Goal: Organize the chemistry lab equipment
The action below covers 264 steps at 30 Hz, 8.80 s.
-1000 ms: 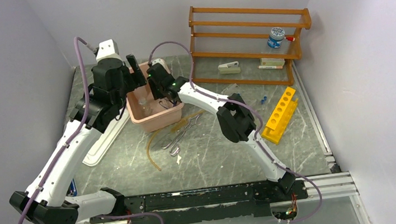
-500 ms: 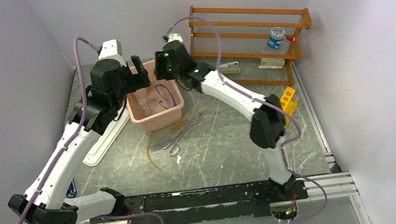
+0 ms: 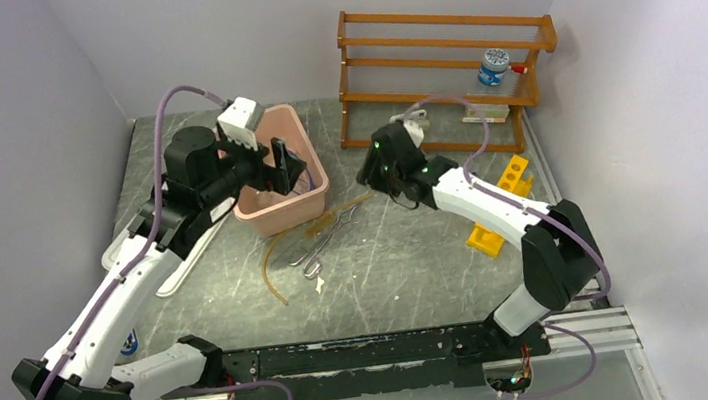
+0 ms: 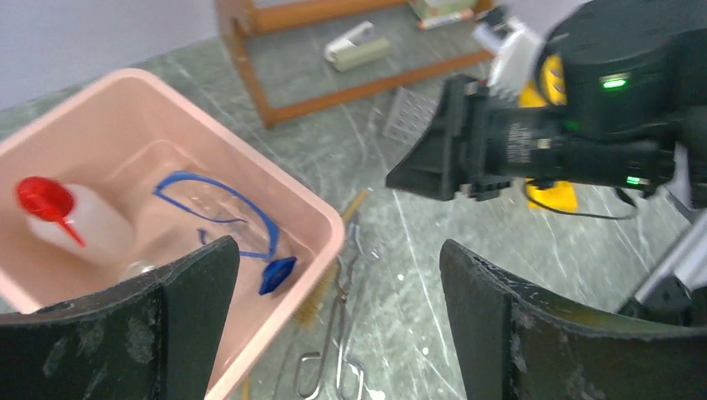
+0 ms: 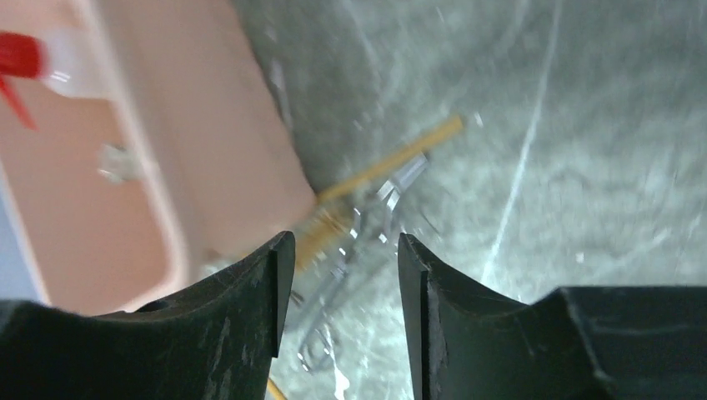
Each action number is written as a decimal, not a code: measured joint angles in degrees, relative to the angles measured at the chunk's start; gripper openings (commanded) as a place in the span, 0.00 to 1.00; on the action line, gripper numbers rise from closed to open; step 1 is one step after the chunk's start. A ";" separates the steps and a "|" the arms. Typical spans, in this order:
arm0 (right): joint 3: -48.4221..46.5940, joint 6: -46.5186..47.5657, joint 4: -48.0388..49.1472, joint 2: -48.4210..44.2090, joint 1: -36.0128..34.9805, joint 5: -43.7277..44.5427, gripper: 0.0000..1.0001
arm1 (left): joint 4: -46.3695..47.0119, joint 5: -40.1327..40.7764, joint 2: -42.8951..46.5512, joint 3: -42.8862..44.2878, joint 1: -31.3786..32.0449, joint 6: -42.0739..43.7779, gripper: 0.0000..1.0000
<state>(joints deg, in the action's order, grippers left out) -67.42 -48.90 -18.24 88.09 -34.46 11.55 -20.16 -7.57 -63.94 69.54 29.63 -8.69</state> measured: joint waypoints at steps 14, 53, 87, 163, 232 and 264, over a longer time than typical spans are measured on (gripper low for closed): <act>8.33 -19.30 3.34 9.81 -7.06 -3.43 0.38 | 2.32 -8.44 0.83 -4.15 3.76 2.10 0.86; -0.42 -28.52 -6.25 19.78 -9.66 3.23 0.16 | 2.32 1.64 1.03 -4.13 4.98 2.99 0.87; 7.85 4.48 4.22 -14.25 -7.10 16.79 0.02 | 10.10 -13.44 -9.44 -6.47 5.03 -14.36 0.86; -1.27 11.91 18.05 -0.94 7.43 -19.93 0.61 | -12.98 27.85 -51.15 14.43 -2.54 -24.28 0.20; -6.05 -2.93 -0.33 24.87 -5.25 2.73 0.25 | 9.20 -11.47 0.33 -12.00 -0.90 -6.05 0.76; 12.87 1.70 12.87 1.11 1.55 -7.91 0.00 | 14.69 -13.88 -15.45 -15.72 8.70 -12.81 0.72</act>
<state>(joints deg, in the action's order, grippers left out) -54.54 -47.20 -5.37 89.21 -32.91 3.64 -5.48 -21.45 -79.40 53.82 38.33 -21.50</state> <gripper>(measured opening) 0.200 0.739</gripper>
